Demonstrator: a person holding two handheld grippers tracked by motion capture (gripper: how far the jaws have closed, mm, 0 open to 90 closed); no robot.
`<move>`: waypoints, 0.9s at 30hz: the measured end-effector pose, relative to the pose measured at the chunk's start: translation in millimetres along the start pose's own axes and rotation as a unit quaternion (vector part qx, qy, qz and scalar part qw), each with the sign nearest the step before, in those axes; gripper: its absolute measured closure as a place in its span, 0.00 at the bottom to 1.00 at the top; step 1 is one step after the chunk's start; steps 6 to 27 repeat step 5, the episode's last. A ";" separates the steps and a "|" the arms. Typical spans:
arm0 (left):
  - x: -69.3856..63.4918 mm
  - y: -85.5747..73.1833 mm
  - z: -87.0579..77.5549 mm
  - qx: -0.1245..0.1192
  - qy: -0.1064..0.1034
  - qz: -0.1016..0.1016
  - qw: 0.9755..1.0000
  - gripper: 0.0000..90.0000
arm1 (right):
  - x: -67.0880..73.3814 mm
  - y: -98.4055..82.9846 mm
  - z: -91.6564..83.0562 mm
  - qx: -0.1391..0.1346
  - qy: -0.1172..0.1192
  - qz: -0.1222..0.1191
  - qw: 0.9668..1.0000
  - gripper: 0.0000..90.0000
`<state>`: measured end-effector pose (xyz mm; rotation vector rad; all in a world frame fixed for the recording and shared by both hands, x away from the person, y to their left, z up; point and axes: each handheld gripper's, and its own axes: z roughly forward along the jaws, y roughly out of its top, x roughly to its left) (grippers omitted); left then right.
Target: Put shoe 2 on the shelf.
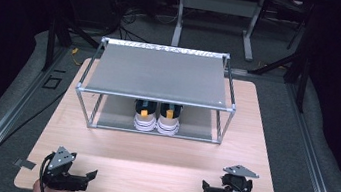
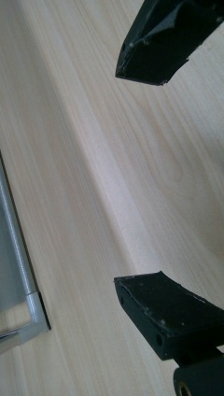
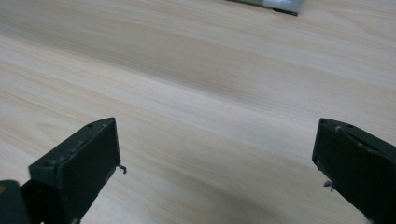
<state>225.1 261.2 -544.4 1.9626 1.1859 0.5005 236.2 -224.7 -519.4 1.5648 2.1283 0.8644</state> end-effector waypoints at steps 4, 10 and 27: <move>2.3 -2.3 -0.6 -0.008 0.001 -0.006 1.000 0.02 | -5.2 -6.2 -1.0 -0.004 -0.004 0.007 1.000 0.00; 2.7 -2.7 -0.6 -0.008 0.000 -0.007 1.000 0.02 | -8.3 -8.6 0.0 -0.003 -0.004 0.010 1.000 0.00; 2.7 -2.7 -0.6 -0.008 0.000 -0.007 1.000 0.02 | -8.3 -8.6 0.0 -0.003 -0.004 0.010 1.000 0.00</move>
